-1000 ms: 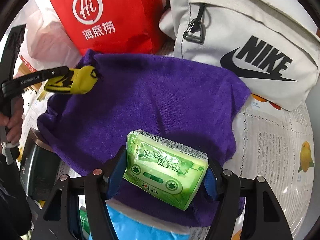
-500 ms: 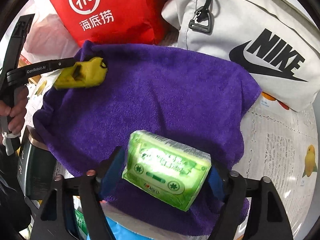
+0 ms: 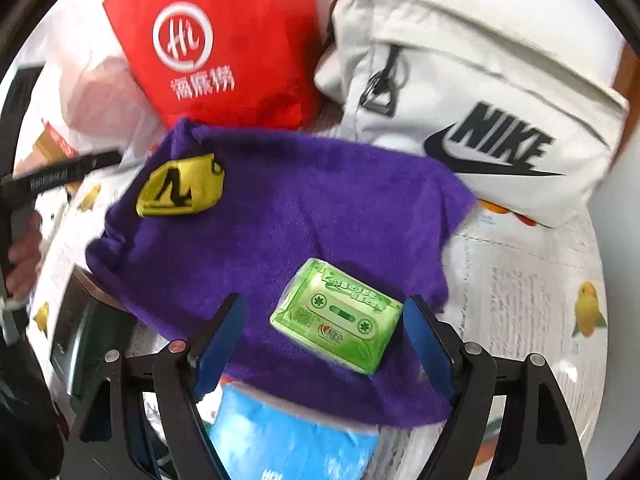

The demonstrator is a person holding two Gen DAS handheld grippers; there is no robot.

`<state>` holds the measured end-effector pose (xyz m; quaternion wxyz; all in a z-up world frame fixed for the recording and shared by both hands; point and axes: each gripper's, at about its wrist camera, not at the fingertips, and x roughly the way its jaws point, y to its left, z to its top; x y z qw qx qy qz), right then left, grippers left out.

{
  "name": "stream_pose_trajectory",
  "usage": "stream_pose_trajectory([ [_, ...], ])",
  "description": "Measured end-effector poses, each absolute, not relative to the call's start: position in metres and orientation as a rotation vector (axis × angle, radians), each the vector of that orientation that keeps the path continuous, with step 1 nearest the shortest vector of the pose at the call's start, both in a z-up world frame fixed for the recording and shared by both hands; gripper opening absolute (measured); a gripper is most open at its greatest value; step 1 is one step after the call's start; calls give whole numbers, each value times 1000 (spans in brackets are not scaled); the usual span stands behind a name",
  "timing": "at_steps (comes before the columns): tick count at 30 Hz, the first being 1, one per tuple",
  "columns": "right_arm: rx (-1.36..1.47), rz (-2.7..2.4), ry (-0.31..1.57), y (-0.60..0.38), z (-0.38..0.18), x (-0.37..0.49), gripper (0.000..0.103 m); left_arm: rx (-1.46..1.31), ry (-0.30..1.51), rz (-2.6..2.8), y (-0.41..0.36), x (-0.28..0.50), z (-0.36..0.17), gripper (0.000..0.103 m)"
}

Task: Organize soft objects
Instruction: 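Open both grippers to drop the pouch and pack onto the purple towel, then grasp the white sponge block with the right gripper while the left reaches toward the white cloth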

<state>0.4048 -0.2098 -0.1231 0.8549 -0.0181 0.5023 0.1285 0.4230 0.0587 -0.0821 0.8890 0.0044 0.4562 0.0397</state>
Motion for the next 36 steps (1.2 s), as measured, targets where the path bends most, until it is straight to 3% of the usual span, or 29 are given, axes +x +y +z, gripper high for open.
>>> stream_pose_trajectory([
  [9, -10, 273, 938, -231, -85, 343, 80, -25, 809, 40, 68, 338, -51, 68],
  [16, 100, 298, 994, -248, -89, 285, 81, -53, 742, 42, 61, 261, -39, 68],
  [24, 178, 300, 963, -255, -95, 218, 81, -151, 827, -30, 59, 203, -61, 69],
  [36, -73, 414, 834, -181, -99, 158, 80, -188, 900, -12, 67, 145, -111, 69],
])
